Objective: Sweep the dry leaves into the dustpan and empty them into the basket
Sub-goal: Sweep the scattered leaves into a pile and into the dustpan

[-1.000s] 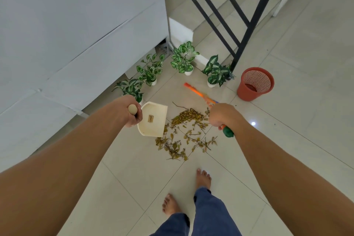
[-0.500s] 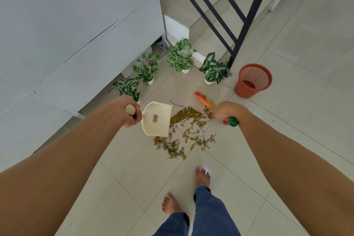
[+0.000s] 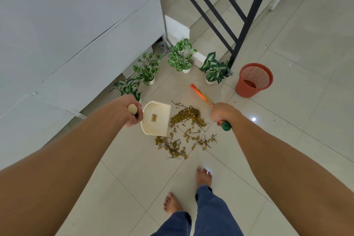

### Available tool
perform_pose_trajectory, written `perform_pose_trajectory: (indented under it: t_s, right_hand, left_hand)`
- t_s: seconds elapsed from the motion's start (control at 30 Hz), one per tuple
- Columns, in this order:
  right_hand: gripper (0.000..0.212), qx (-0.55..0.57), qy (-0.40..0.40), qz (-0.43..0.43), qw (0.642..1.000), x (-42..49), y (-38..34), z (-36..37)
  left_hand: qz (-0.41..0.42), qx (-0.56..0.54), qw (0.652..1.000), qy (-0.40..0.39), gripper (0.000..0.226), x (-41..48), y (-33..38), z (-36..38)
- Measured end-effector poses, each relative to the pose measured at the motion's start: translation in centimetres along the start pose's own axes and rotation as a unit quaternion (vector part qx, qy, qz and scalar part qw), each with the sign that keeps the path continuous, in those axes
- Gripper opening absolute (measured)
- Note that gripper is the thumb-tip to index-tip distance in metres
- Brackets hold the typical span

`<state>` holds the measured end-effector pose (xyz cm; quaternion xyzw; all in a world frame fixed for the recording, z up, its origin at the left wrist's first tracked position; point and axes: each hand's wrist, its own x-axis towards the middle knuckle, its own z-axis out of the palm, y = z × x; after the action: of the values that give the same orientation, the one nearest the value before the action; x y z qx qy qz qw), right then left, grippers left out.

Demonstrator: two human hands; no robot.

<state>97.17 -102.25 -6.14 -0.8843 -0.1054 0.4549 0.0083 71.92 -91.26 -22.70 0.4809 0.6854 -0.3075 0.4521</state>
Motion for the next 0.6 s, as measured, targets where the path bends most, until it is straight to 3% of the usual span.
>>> perform_pose_trajectory:
  t_s: [0.1, 0.17, 0.23, 0.3, 0.4, 0.6]
  right_hand:
    - [0.036, 0.017, -0.002, -0.015, 1.0, -0.7, 0.0, 2.3]
    - [0.018, 0.05, 0.0, -0.007, 0.999, -1.6, 0.2, 3.6]
    - [0.013, 0.077, -0.001, -0.002, 0.997, -2.8, 0.7, 4.7]
    - [0.012, 0.105, 0.007, 0.009, 0.994, -3.8, 1.3, 5.8]
    - [0.011, 0.151, 0.041, 0.036, 0.987, -5.2, 2.7, 7.1]
    - [0.013, 0.248, 0.087, 0.095, 0.96, -6.6, 5.7, 10.2]
  left_hand:
    - [0.02, 0.03, 0.998, -0.043, 0.052, 1.3, -1.9, 1.1]
    - [0.039, -0.077, 0.993, -0.079, 0.049, -4.2, 4.5, -5.0]
    - [0.077, -0.251, 0.954, -0.142, 0.025, -13.0, 13.6, -13.1]
    - [0.102, -0.254, 0.953, -0.13, 0.01, -18.1, 19.1, -16.5]
    - [0.075, -0.234, 0.961, -0.126, 0.013, -17.8, 16.6, -16.6]
    - [0.119, -0.215, 0.961, -0.124, 0.008, -17.6, 15.5, -16.8]
